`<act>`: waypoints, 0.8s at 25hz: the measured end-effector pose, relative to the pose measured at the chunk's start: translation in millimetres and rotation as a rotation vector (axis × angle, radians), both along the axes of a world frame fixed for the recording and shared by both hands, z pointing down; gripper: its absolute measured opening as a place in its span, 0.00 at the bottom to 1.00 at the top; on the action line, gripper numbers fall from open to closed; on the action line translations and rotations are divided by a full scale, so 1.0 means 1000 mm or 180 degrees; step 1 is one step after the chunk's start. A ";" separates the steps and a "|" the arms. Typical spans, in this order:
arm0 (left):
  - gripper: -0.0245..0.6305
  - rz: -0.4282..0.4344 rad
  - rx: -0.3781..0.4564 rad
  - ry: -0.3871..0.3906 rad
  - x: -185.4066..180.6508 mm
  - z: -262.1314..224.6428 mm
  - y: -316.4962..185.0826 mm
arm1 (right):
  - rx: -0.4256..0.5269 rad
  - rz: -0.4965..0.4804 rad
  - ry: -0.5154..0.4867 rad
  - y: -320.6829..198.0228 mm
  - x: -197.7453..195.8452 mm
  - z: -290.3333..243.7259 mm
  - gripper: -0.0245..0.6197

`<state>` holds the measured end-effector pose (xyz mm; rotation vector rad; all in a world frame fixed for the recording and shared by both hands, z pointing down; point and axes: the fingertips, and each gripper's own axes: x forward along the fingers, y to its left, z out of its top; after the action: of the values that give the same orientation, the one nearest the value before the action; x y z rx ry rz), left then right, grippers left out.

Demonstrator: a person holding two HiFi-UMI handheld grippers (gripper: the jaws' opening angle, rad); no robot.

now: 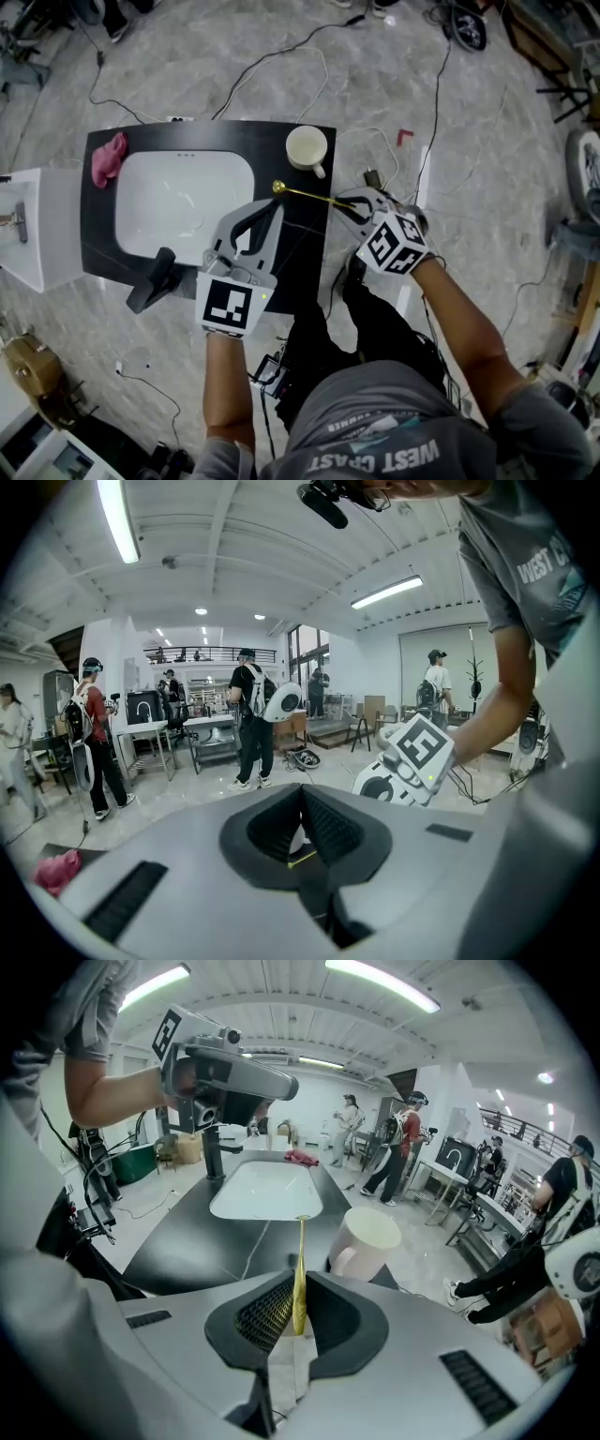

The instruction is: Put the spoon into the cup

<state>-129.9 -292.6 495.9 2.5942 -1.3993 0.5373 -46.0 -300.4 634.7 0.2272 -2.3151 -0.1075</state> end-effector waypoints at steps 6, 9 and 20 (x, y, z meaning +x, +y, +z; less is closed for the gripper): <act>0.04 -0.0018 0.0025 -0.0007 -0.002 -0.015 0.002 | 0.0125 0.0106 0.0015 -0.019 0.010 -0.021 0.13; 0.04 -0.0022 0.0041 -0.0013 -0.002 -0.021 0.003 | 0.0163 0.0177 0.0031 -0.029 0.015 -0.029 0.13; 0.04 -0.0041 0.0106 -0.0071 -0.006 -0.043 0.004 | 0.0195 0.0335 0.0121 -0.054 0.027 -0.044 0.13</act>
<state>-135.9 -288.3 453.0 2.6110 -1.4427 0.5475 -19.5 -354.7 590.4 0.3743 -2.2592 -0.1288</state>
